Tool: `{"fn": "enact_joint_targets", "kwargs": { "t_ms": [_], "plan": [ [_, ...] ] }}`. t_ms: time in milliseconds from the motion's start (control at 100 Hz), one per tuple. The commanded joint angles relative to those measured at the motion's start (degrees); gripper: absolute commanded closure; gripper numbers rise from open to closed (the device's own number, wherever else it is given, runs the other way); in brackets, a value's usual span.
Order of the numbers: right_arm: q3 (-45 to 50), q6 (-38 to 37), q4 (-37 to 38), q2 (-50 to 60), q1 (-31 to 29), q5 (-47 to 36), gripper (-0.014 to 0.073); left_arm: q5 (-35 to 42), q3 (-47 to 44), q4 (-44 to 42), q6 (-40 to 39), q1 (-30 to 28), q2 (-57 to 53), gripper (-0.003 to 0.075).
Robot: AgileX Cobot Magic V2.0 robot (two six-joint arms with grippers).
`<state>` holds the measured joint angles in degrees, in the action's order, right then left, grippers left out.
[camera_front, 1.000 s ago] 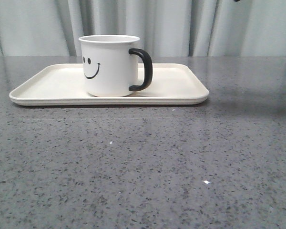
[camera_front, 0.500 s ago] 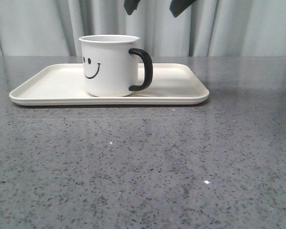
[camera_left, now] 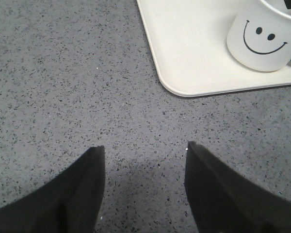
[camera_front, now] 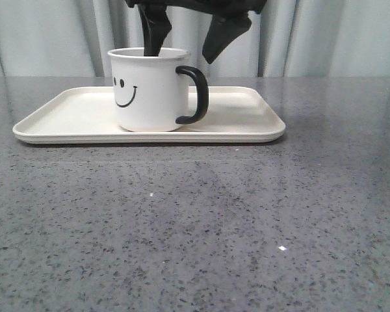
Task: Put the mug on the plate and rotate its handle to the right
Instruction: 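Lower the right gripper into the mug rim, then grip the rim with the right gripper and twist the mug, turning its handle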
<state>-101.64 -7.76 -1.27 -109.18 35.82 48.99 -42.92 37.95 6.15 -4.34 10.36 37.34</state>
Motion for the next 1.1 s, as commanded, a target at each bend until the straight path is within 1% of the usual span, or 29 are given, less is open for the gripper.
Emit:
{"fn": "enact_joint_targets", "kwargs": {
  "t_ms": [0,50,100,290,570,780,810,940,1090],
  "plan": [
    [-2.1,-0.2,0.8,3.0,-0.1,-2.2,-0.0020,3.9,1.5,0.4,-0.1,-0.1,-0.1,0.0355],
    [-2.1,-0.2,0.8,3.0,-0.1,-2.3,-0.0006,3.9,1.5,0.4,-0.1,-0.1,-0.1,0.0355],
    [-2.1,-0.2,0.8,2.9,-0.1,-2.3,0.0026,3.9,1.5,0.4,-0.1,-0.1,-0.1,0.0355],
    [-2.1,-0.2,0.8,2.2,-0.1,-2.3,0.0219,3.9,1.5,0.4,-0.1,-0.1,-0.1,0.0355],
    [-2.1,-0.2,0.8,1.7,-0.1,-3.5,0.0446,3.9,1.5,0.4,-0.1,-0.1,-0.1,0.0355],
    [-2.7,-0.2,0.8,1.7,-0.1,-4.4,0.0649,3.9,1.5,0.4,-0.1,-0.1,-0.1,0.0355],
    [-3.0,-0.2,0.8,1.7,-0.1,-4.3,0.0665,3.9,1.5,0.4,-0.1,-0.1,-0.1,0.0355],
    [-4.2,-0.1,0.8,1.8,-0.1,-2.7,0.0655,3.9,1.5,0.4,-0.1,-0.1,-0.1,0.0355],
    [-7.0,3.7,0.8,1.8,-0.1,1.6,0.0658,3.9,1.5,0.4,-0.1,-0.1,-0.1,0.0355]
  ]
}}
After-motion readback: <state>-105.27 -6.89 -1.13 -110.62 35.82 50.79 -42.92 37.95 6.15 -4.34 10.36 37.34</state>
